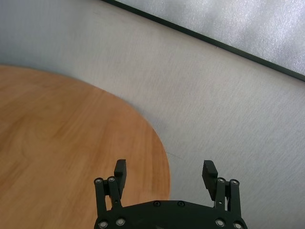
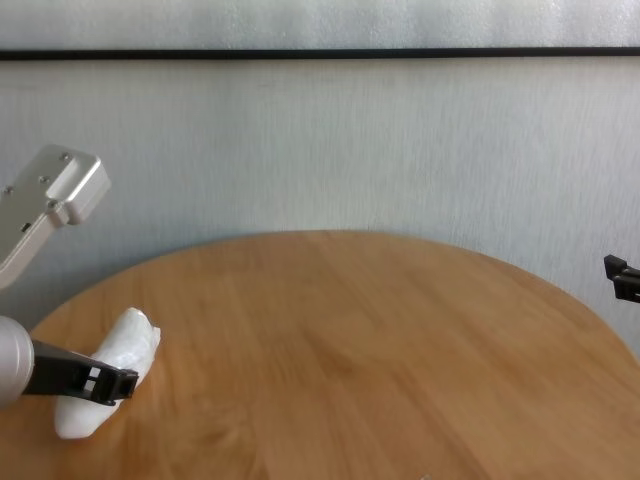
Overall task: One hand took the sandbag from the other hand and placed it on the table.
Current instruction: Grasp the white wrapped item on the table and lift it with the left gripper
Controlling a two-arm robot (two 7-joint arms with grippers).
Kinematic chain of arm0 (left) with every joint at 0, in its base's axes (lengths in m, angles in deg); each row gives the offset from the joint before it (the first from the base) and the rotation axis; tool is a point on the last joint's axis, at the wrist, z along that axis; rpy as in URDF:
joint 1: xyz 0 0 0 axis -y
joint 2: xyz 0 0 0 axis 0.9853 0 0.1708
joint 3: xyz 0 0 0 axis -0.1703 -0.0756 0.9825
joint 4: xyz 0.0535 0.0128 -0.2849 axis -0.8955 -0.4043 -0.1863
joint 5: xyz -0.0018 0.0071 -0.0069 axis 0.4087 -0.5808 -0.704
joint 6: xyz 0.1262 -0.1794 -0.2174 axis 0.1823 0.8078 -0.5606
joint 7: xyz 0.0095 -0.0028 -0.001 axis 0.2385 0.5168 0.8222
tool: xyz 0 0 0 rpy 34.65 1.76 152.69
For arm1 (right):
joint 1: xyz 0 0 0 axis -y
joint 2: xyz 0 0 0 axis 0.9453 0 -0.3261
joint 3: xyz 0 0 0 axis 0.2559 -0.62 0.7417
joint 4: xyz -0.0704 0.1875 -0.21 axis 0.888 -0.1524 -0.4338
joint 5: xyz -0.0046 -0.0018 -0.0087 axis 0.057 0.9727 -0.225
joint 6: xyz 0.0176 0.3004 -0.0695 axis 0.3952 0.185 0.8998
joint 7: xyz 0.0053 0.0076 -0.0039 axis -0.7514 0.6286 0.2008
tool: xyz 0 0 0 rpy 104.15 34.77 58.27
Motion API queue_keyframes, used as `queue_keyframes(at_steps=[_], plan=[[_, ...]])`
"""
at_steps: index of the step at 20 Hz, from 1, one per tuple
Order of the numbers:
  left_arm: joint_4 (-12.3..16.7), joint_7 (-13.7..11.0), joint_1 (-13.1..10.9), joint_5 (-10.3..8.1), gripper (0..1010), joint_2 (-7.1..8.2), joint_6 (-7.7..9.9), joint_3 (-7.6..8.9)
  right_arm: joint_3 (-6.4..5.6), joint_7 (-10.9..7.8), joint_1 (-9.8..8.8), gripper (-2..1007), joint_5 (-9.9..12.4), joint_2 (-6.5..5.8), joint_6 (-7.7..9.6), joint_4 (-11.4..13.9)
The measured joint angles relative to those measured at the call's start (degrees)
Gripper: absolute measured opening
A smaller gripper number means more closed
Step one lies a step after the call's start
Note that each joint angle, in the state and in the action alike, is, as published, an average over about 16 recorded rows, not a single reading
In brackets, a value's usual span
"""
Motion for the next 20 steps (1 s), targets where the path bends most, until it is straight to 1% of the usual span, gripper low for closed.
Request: queue_keyframes(at_steps=[20], plan=[[0.0, 0.0, 0.0, 0.0, 427, 0.0, 0.0, 0.0, 0.0, 0.0, 0.0, 1005, 0.0, 0.0, 0.0, 0.0]])
